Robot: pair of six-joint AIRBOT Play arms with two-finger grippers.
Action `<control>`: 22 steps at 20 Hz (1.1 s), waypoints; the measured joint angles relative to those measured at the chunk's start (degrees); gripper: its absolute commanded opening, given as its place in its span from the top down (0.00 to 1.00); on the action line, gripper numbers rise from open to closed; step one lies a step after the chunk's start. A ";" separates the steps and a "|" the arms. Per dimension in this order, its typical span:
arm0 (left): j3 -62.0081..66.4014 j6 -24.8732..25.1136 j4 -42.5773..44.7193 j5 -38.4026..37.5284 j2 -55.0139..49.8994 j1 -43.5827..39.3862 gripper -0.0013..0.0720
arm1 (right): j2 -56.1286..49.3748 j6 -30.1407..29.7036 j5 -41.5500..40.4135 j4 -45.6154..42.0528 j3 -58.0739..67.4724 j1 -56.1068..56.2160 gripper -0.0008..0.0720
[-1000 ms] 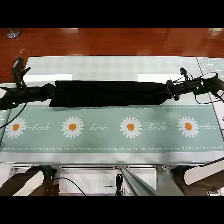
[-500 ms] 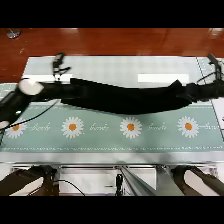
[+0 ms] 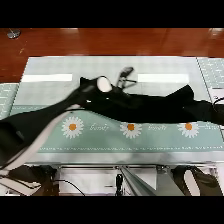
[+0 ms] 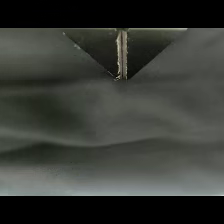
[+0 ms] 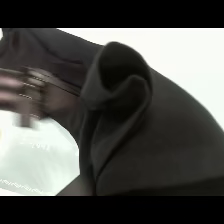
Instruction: Fold the shirts.
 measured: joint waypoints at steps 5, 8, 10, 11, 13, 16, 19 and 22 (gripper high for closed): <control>6.51 -2.36 -0.55 -7.43 -6.91 -6.38 0.95 | 1.57 0.22 -0.07 1.18 -0.35 0.00 0.95; 7.58 -2.75 -0.76 -9.99 -6.73 -4.02 0.95 | 1.73 -0.15 -0.17 1.40 -0.39 0.00 0.95; 7.91 -2.38 -0.70 -11.37 -4.72 0.96 0.95 | 0.87 -0.42 -0.17 1.70 0.09 0.00 0.95; 8.00 -1.62 -0.52 -12.90 -3.34 3.85 0.95 | 0.04 -0.85 -0.20 2.29 0.57 0.04 0.95; 7.96 -0.42 0.92 -16.20 0.85 10.86 0.95 | -2.93 -1.99 -0.48 4.63 2.58 1.57 0.95; 5.51 0.59 4.46 -19.47 10.64 23.04 0.95 | -10.14 -2.91 -2.47 6.12 8.00 8.92 0.95; 0.02 2.54 6.14 -21.20 24.04 34.56 0.95 | -21.07 -3.13 -7.37 6.34 15.45 21.05 0.95; -7.61 4.24 6.88 -21.62 38.88 43.17 0.95 | -35.65 -2.91 -13.16 5.60 24.61 32.94 0.95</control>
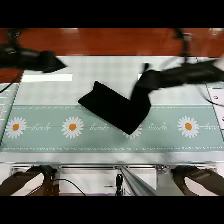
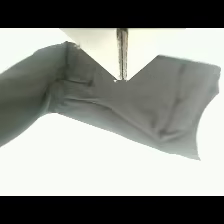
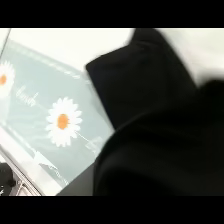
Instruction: Fold the shirts.
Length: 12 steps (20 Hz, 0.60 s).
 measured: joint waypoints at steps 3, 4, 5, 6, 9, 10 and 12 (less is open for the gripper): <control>-8.85 0.68 0.33 0.26 13.57 4.94 0.95 | -14.69 0.48 -3.23 -0.37 9.64 7.82 0.95; -11.91 0.79 0.46 0.28 17.31 5.84 0.95 | -19.32 0.98 -3.72 -0.48 12.79 9.57 0.95; -14.64 0.87 0.46 0.26 20.41 6.45 0.95 | -23.54 1.42 -4.28 -0.44 15.65 10.88 0.95; -17.53 0.90 0.48 0.57 23.12 6.93 0.95 | -27.06 1.86 -4.81 -0.09 18.08 11.80 0.95; -24.24 1.09 0.68 0.72 27.50 7.65 0.95 | -35.54 3.06 -5.46 1.75 23.80 13.53 0.95; -26.05 1.09 0.59 0.98 28.28 7.80 0.95 | -37.51 3.26 -5.70 2.71 25.18 13.92 0.89; -28.94 1.09 0.44 2.58 29.18 7.93 0.95 | -40.33 3.80 -6.36 4.28 26.73 14.56 0.13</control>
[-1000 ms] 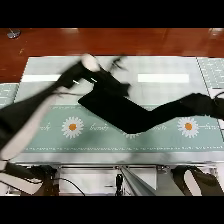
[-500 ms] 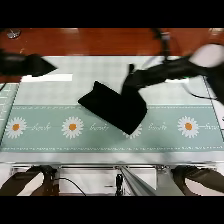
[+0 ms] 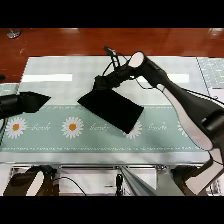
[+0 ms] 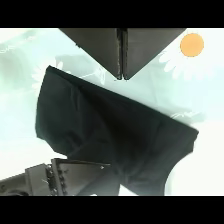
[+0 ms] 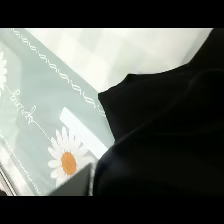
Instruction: Fold the shirts.
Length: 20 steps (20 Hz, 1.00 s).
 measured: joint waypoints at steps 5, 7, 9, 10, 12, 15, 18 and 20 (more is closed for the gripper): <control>-4.52 0.00 -0.37 4.90 0.81 0.17 0.95 | -1.07 -1.90 2.38 3.93 1.55 -1.51 0.14; -5.57 0.00 -0.37 5.86 0.90 0.17 0.95 | 1.44 -2.03 8.28 3.37 1.73 -4.63 0.14; -6.12 0.00 -0.37 6.23 0.96 0.17 0.95 | 5.99 -1.79 15.63 -1.36 1.46 -8.44 0.15; -6.29 -0.02 -0.39 6.49 0.98 0.17 0.95 | 9.44 -1.31 19.21 -6.14 0.33 -10.40 0.15; -6.49 -0.02 -0.39 6.84 0.98 0.17 0.95 | 17.66 0.02 22.64 -15.85 -4.94 -13.81 0.15; -6.67 -0.02 -0.42 7.13 0.98 0.17 0.95 | 35.15 5.53 15.26 -25.68 -24.09 -18.71 0.15; -6.71 -0.02 -0.39 7.26 0.98 0.17 0.95 | 52.00 15.69 -0.50 -25.97 -49.37 -21.00 0.15; -6.71 -0.02 -0.39 7.98 0.98 0.17 0.95 | 58.38 20.04 -9.77 -20.17 -63.01 -20.96 0.15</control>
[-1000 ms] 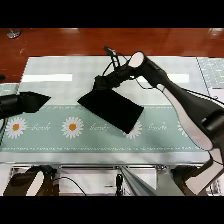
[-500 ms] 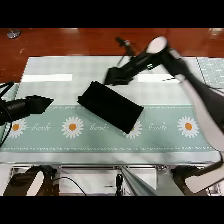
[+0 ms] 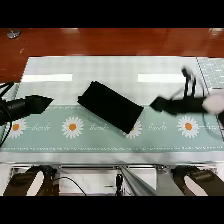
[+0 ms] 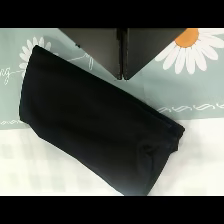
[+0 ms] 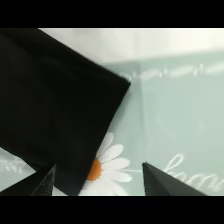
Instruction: Fold the shirts.
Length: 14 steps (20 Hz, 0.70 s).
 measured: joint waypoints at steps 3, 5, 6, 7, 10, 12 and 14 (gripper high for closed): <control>0.00 0.00 0.00 2.03 0.00 0.00 0.95 | 1.60 0.68 -8.94 8.26 -10.86 2.12 0.15; 0.00 0.00 0.00 3.19 0.00 0.00 0.95 | -1.09 -1.01 -12.02 12.39 -13.27 3.45 0.15; 0.00 0.00 -0.04 3.58 0.00 0.00 0.95 | -2.99 -2.49 -13.20 14.73 -13.42 3.82 0.15; 0.00 0.00 -0.04 3.89 0.00 0.00 0.95 | -5.11 -4.42 -13.55 16.87 -13.18 4.07 0.15; 0.00 0.00 -0.28 4.22 0.00 0.00 0.95 | -12.74 -11.87 -12.87 25.42 -10.32 4.55 0.15; 0.00 0.00 -0.39 4.35 0.00 0.00 0.95 | -18.18 -16.57 -10.95 30.49 -7.56 4.70 0.15; 0.00 0.00 -0.39 4.39 0.00 0.00 0.95 | -23.34 -20.20 -8.46 34.62 -4.31 5.01 0.34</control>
